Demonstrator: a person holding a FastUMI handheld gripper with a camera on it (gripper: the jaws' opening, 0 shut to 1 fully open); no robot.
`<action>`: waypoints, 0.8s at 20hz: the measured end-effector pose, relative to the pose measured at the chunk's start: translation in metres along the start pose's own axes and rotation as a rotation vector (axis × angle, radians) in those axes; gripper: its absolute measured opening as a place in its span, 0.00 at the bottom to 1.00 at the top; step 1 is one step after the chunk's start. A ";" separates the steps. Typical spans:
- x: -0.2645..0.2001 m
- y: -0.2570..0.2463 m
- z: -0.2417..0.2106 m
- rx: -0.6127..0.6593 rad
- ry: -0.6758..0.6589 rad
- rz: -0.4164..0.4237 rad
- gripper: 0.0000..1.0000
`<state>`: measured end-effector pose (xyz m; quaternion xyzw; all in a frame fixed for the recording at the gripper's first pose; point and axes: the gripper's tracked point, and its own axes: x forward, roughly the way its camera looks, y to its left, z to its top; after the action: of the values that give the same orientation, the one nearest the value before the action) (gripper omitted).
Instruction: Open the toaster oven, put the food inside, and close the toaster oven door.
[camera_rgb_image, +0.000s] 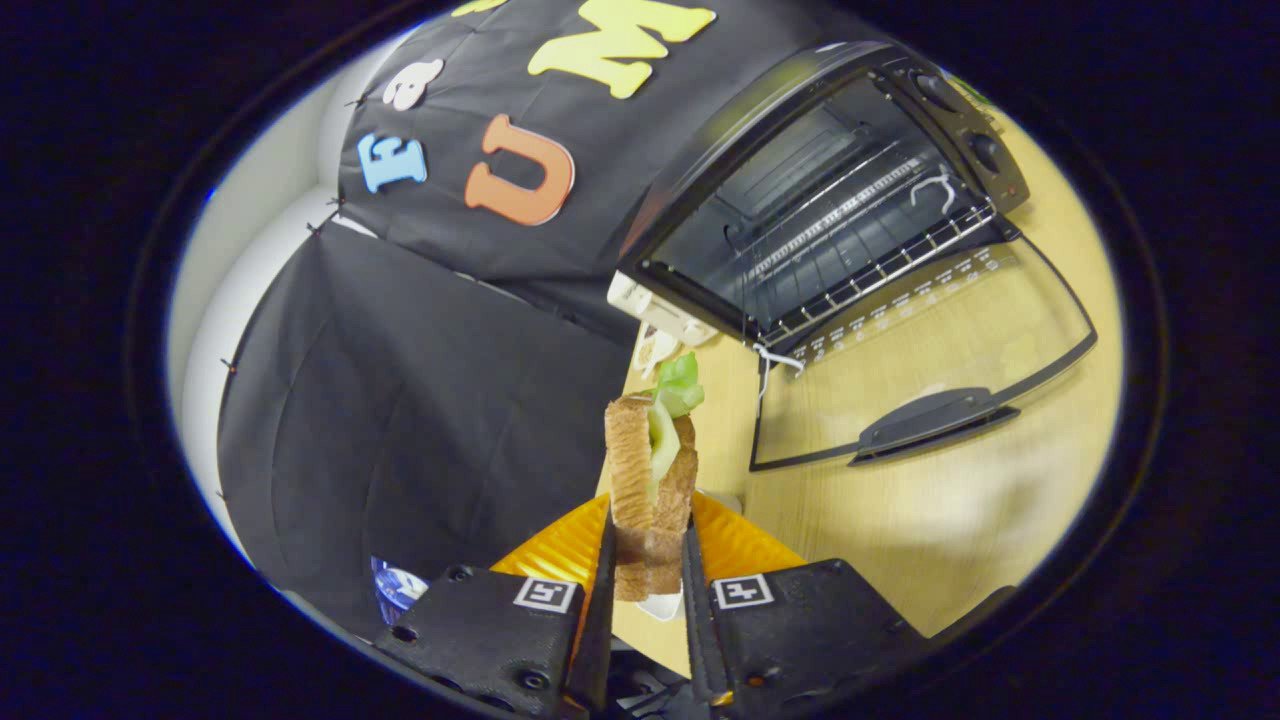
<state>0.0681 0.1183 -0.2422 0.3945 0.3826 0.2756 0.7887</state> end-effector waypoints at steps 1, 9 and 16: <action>-0.001 -0.003 0.008 0.011 -0.038 -0.006 0.36; -0.012 -0.034 0.062 0.125 -0.303 -0.062 0.36; -0.019 -0.069 0.093 0.296 -0.409 -0.104 0.36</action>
<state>0.1431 0.0291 -0.2562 0.5327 0.2711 0.0901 0.7966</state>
